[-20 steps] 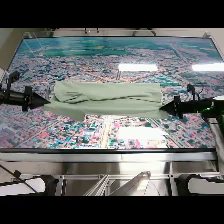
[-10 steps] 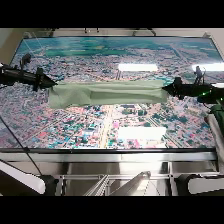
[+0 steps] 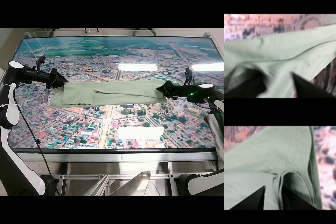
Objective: Fold the shirts.
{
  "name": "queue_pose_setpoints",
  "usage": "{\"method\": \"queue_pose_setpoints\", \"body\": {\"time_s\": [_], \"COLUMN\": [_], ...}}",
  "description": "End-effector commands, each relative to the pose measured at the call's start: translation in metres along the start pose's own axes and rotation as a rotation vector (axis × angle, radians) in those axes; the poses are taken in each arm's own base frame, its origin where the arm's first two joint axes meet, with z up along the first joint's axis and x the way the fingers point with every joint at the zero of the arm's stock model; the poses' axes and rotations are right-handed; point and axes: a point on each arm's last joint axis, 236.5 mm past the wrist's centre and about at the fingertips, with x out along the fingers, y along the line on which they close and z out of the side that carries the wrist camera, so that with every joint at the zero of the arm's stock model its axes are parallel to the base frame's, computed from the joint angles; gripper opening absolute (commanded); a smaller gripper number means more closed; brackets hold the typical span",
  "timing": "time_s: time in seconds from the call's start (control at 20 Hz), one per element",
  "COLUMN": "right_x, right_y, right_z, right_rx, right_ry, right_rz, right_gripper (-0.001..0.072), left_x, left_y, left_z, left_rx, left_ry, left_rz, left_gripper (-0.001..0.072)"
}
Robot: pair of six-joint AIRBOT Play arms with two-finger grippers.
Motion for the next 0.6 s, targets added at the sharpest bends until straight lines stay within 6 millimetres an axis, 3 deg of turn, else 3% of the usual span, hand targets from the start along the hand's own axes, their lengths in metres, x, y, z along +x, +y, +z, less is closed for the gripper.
{"method": "queue_pose_setpoints", "body": {"time_s": [0.0, 0.1, 0.2, 0.3, 0.35, 0.5, 0.55], "right_x": [-0.021, -0.044, -0.061, -0.060, -0.053, -0.021, -0.012], "right_y": [0.011, -0.006, -0.028, -0.038, -0.040, -0.041, -0.041], "right_z": [0.004, 0.021, 0.041, 0.042, 0.035, 0.006, -0.002], "right_rx": [-0.056, -0.139, -0.097, -0.007, 0.021, 0.082, 0.102], "right_ry": [0.019, -0.006, -0.046, -0.035, -0.003, 0.114, 0.137], "right_rz": [0.028, -0.059, -0.123, -0.120, -0.107, -0.077, -0.074], "right_gripper": [0.0288, 0.0556, 0.0624, 0.0624, 0.0624, 0.0621, 0.0620], "left_x": [-0.025, -0.060, -0.086, -0.088, -0.081, -0.043, -0.028], "left_y": [-0.032, -0.040, -0.044, -0.059, -0.068, -0.095, -0.107], "left_z": [0.026, 0.040, 0.043, 0.035, 0.032, 0.018, 0.012], "left_rx": [-0.027, -0.024, -0.011, 0.025, 0.039, 0.083, 0.107], "left_ry": [-0.118, -0.199, -0.237, -0.210, -0.191, -0.113, -0.085], "left_rz": [-0.161, -0.195, -0.188, -0.194, -0.199, -0.209, -0.214], "left_gripper": [0.0720, 0.0717, 0.0716, 0.0703, 0.0615, 0.0130, 0.0020]}}
